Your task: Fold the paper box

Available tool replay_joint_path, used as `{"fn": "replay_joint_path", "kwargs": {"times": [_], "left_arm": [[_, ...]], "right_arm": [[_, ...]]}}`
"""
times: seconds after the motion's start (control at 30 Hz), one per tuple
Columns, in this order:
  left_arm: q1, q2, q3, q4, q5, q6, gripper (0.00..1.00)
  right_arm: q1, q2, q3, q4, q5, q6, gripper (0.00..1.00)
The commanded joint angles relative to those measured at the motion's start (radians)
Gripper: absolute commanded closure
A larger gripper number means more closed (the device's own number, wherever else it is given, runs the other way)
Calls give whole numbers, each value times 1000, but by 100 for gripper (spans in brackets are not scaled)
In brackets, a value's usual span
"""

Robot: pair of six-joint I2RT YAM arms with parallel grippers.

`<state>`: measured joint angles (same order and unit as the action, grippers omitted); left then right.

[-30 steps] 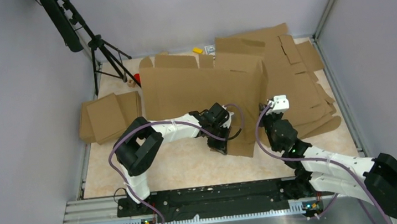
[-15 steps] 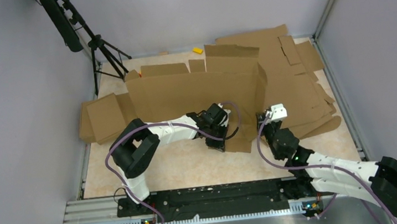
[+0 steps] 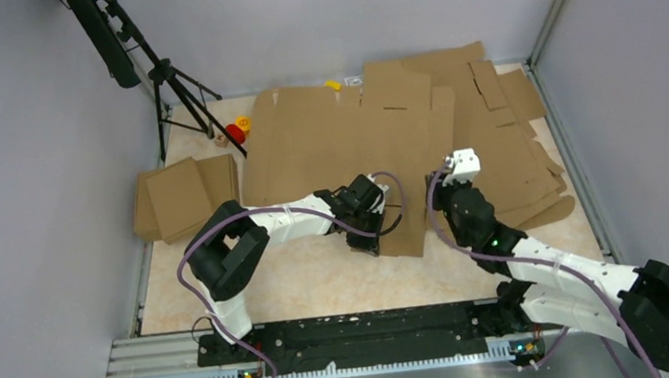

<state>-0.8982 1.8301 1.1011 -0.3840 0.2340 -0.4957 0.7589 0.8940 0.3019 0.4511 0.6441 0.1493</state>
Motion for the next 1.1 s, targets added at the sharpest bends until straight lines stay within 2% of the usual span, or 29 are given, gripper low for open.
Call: {"fn": "replay_joint_path", "kwargs": {"times": [0.0, 0.1, 0.17, 0.27, 0.37, 0.5, 0.57, 0.7, 0.8, 0.87, 1.07], "left_arm": [[5, 6, -27, 0, -71, 24, 100], [5, -3, -28, -8, -68, 30, 100], [5, -1, -25, -14, -65, 34, 100], [5, 3, -22, -11, -59, 36, 100], [5, 5, -18, -10, -52, 37, 100], [5, 5, -12, -17, -49, 41, 100], [6, 11, 1, -31, -47, 45, 100], [5, 8, 7, -38, -44, 48, 100], [5, 9, 12, -42, -37, 49, 100], [5, 13, 15, -43, -33, 48, 100], [5, 24, 21, -49, -31, 45, 100]], "right_arm": [[-134, 70, 195, -259, -138, 143, 53], [-274, 107, 339, -461, -311, 214, 40], [-432, 136, 411, -540, -524, 259, 31], [-640, 231, 475, -568, -808, 338, 20], [-751, 362, 538, -558, -971, 377, 16], [-851, 545, 568, -399, -1121, 422, 19], [-873, 632, 577, -313, -1167, 441, 24], [-880, 829, 672, -296, -1184, 419, 26], [-882, 939, 742, -274, -1237, 418, 33], [-882, 990, 783, -270, -1267, 423, 40], [-882, 1049, 845, -241, -1320, 434, 50]]}}
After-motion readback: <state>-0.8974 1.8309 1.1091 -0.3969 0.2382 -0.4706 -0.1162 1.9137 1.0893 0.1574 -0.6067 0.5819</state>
